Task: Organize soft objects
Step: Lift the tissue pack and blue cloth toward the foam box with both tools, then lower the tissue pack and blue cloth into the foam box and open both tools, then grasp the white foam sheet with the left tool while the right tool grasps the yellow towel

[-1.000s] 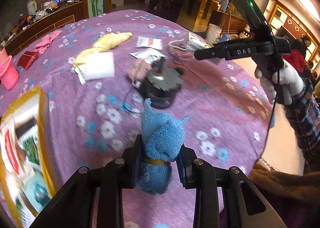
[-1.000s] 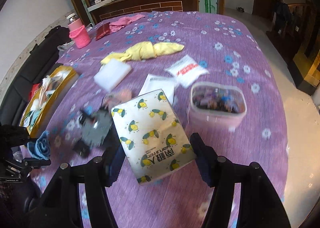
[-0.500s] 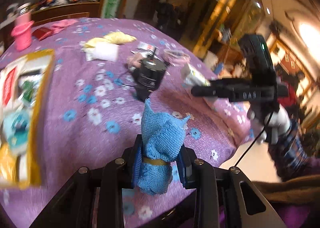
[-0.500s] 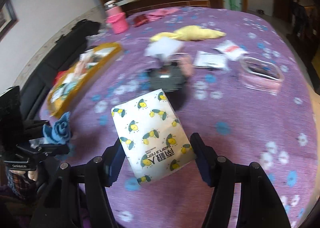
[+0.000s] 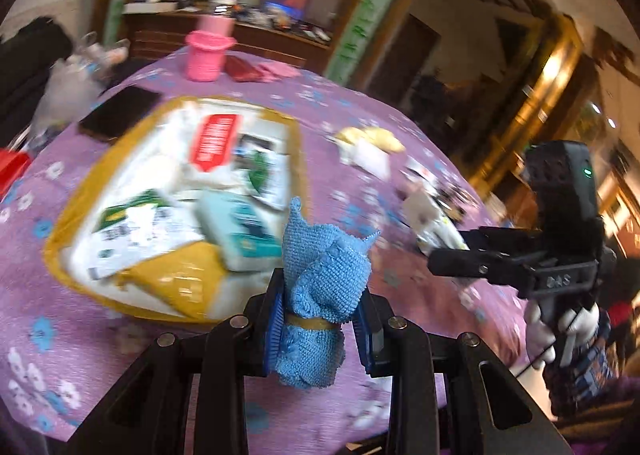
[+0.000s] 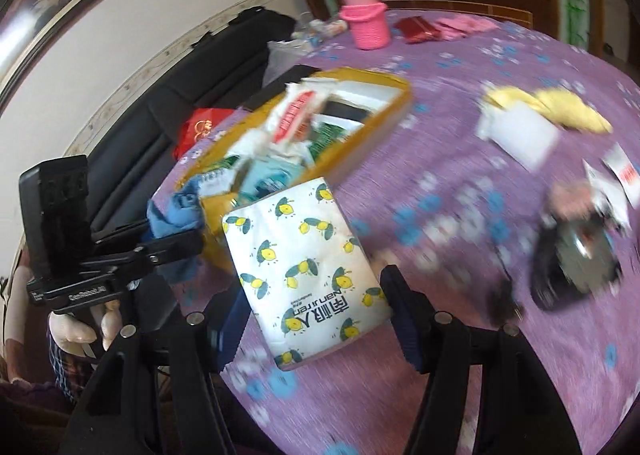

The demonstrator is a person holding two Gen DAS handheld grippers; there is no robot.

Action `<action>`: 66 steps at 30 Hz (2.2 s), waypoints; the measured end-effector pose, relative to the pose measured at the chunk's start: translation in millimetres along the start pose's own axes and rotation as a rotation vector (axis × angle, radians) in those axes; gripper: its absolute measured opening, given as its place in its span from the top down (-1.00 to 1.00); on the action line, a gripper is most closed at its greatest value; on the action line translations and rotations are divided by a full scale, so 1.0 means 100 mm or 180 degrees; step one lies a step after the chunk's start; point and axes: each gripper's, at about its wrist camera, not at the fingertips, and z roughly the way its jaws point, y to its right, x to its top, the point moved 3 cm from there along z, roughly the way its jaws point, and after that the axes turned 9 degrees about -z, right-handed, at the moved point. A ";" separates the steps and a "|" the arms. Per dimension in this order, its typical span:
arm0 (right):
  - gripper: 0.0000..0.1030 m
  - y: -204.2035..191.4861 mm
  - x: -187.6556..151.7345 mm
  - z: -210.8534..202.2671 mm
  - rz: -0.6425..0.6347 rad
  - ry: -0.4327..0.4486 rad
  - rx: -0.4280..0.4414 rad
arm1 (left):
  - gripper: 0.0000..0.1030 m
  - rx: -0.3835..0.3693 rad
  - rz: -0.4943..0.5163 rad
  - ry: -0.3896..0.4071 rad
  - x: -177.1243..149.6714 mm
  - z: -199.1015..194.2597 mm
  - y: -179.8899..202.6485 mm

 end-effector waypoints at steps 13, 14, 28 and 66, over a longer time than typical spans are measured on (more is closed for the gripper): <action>-0.24 -0.14 0.86 0.77 0.0017 -0.0185 0.0074 | 0.20 0.0334 -0.0199 -0.0077 0.19 0.38 -0.41; -0.24 -0.14 0.89 0.83 0.0011 -0.0217 0.0059 | 0.14 0.0284 -0.0206 -0.0070 0.20 0.39 -0.41; -0.22 0.01 1.20 1.41 -0.0230 -0.0552 -0.0734 | -0.44 0.0157 -0.0394 0.0178 0.14 0.07 -0.54; -0.64 2.23 -0.98 -1.54 0.1635 0.0927 -0.1260 | -0.81 0.0264 0.0613 -0.0688 -0.28 1.22 1.26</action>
